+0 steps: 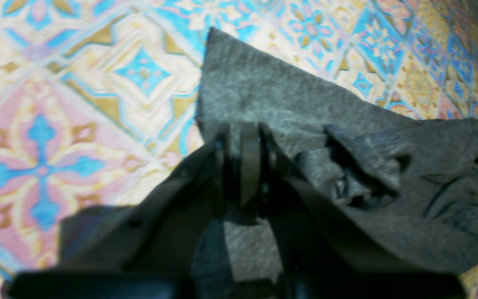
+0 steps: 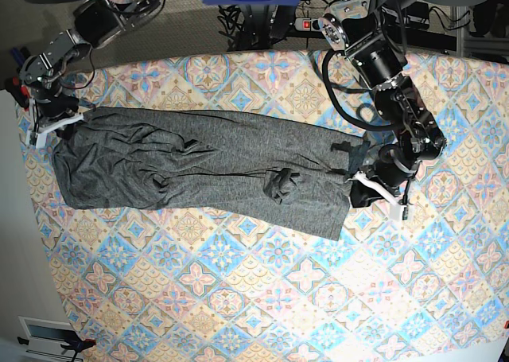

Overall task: Layout the t-shirt on the table in an organized manner, then fold the t-shirt properly
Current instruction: 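Drag the held shirt end with the left gripper along the table, then pull the shirt end with the left gripper toward the shirt body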

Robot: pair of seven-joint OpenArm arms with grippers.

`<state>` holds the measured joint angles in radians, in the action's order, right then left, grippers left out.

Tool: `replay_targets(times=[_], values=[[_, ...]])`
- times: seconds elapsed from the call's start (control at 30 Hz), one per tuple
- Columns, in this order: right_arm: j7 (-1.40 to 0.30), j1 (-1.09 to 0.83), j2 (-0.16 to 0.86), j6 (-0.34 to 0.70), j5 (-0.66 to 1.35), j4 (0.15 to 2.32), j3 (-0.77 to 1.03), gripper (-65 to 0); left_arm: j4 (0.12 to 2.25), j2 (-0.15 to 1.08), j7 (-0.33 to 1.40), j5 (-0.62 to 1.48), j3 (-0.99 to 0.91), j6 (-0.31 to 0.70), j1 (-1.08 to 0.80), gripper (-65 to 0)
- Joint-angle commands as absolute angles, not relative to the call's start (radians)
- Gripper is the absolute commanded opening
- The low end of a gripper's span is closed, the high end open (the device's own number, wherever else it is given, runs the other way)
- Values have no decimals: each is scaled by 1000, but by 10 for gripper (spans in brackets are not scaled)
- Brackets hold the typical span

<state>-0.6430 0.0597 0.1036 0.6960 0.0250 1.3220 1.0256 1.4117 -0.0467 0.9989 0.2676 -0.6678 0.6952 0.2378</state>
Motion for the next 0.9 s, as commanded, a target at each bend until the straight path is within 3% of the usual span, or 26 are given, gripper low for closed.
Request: replay_targets(times=[0.0,0.87], values=[[-622,70,125,698,36,1337,1029,-650,1431,-41,975,288,-667,698,262,-614],[-619,136,147,698,36,1339,1125,-650,1428,-5,940,286,-720,698,262,-614]])
